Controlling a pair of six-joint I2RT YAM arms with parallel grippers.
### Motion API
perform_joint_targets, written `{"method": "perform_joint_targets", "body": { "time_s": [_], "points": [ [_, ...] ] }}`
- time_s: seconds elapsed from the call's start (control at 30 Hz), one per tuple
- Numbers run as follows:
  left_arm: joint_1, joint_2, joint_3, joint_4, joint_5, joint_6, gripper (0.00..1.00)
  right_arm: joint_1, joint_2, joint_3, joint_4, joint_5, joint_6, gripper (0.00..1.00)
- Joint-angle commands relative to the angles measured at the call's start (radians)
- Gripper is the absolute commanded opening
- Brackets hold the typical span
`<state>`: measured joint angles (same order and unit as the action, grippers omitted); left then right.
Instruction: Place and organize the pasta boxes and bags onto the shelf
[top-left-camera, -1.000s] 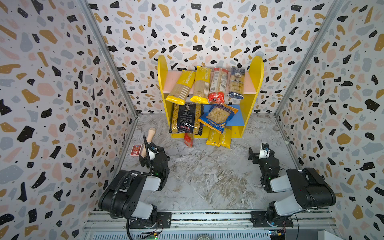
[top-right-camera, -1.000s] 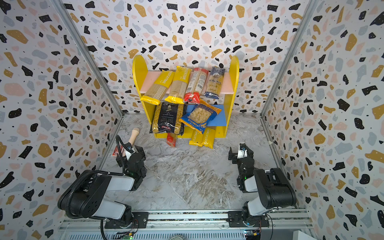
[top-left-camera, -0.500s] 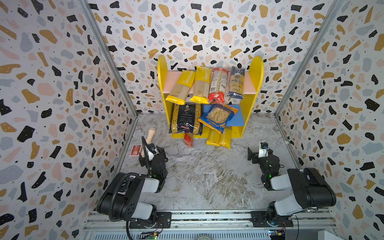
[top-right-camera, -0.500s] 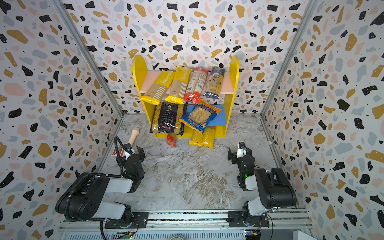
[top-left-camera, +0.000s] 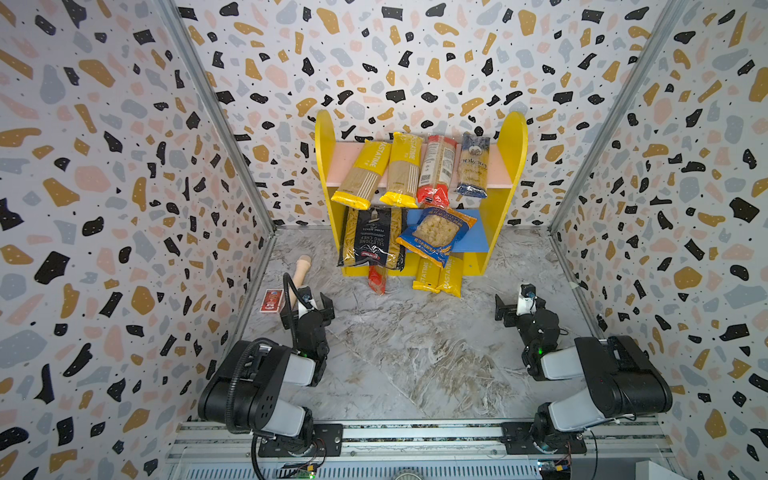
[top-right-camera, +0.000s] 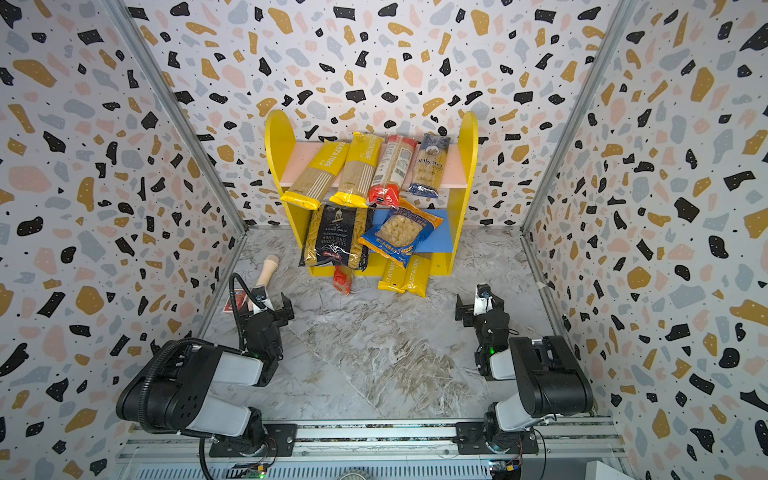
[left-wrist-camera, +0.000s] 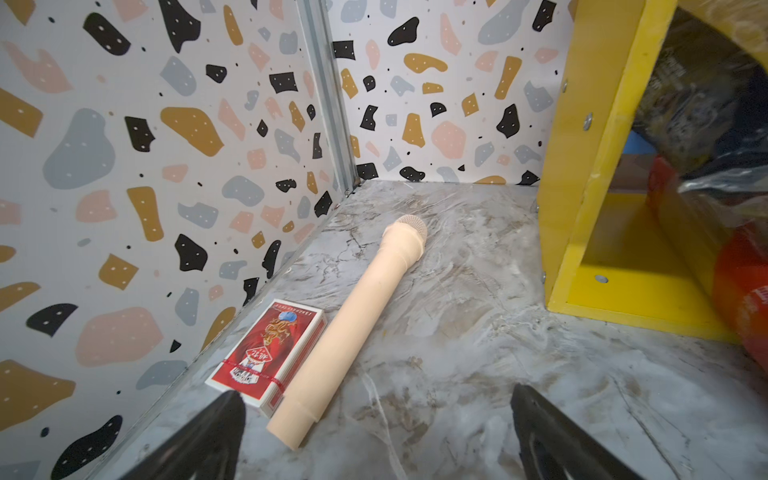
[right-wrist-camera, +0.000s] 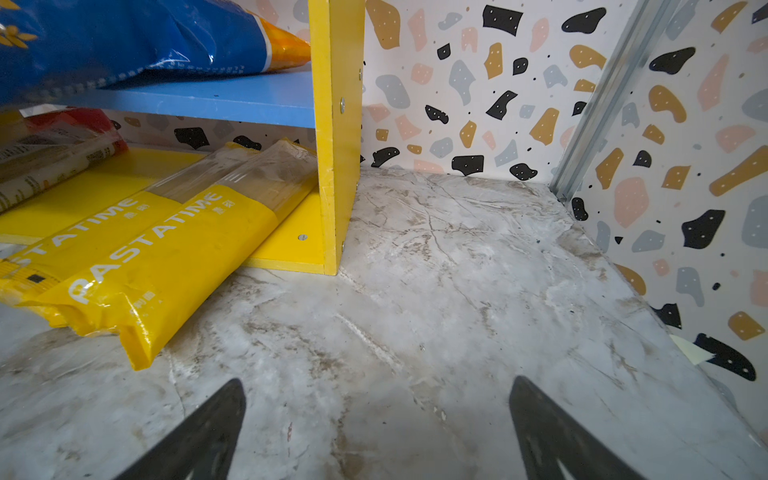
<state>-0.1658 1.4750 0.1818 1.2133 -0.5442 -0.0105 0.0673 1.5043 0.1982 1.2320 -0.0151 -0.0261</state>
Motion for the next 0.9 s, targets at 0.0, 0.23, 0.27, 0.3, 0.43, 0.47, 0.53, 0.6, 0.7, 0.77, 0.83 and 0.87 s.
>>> {"method": "perform_joint_targets", "body": {
  "time_s": [0.0, 0.23, 0.27, 0.3, 0.43, 0.47, 0.53, 0.6, 0.7, 0.77, 0.83, 0.87],
  "points": [
    [0.005, -0.019, 0.002, 0.045, -0.051, -0.019, 1.00, 0.001, -0.012, 0.021, -0.008, 0.012, 0.006, 0.99],
    [0.006, -0.018, -0.002, 0.055, -0.049, -0.019, 1.00, 0.000, -0.013, 0.018, -0.003, 0.012, 0.007, 0.99],
    [0.006, -0.019, -0.003, 0.055, -0.050, -0.019, 1.00, 0.000, -0.014, 0.018, -0.004, 0.012, 0.006, 0.99],
    [0.006, -0.019, -0.002, 0.055, -0.050, -0.019, 1.00, 0.001, -0.014, 0.017, -0.003, 0.013, 0.006, 0.99],
    [0.006, -0.018, -0.002, 0.055, -0.050, -0.019, 0.99, -0.001, -0.014, 0.018, -0.004, 0.013, 0.005, 0.99],
    [0.006, -0.019, -0.002, 0.055, -0.049, -0.019, 1.00, 0.000, -0.015, 0.018, -0.004, 0.012, 0.006, 0.99],
    [0.006, -0.018, -0.002, 0.055, -0.049, -0.019, 0.99, 0.001, -0.014, 0.018, -0.003, 0.014, 0.006, 0.99],
    [0.006, -0.020, -0.002, 0.055, -0.050, -0.020, 0.99, 0.001, -0.014, 0.019, -0.004, 0.014, 0.006, 0.99],
    [0.006, -0.019, -0.002, 0.055, -0.050, -0.020, 1.00, 0.000, -0.013, 0.019, -0.004, 0.014, 0.005, 0.99],
    [0.006, -0.020, -0.003, 0.054, -0.047, -0.020, 1.00, 0.001, -0.014, 0.019, -0.004, 0.014, 0.006, 0.99],
    [0.006, -0.019, -0.003, 0.054, -0.048, -0.020, 0.99, 0.001, -0.013, 0.019, -0.005, 0.014, 0.006, 0.99],
    [0.006, -0.020, -0.004, 0.054, -0.048, -0.020, 1.00, 0.001, -0.013, 0.018, -0.005, 0.014, 0.006, 0.99]
  ]
}}
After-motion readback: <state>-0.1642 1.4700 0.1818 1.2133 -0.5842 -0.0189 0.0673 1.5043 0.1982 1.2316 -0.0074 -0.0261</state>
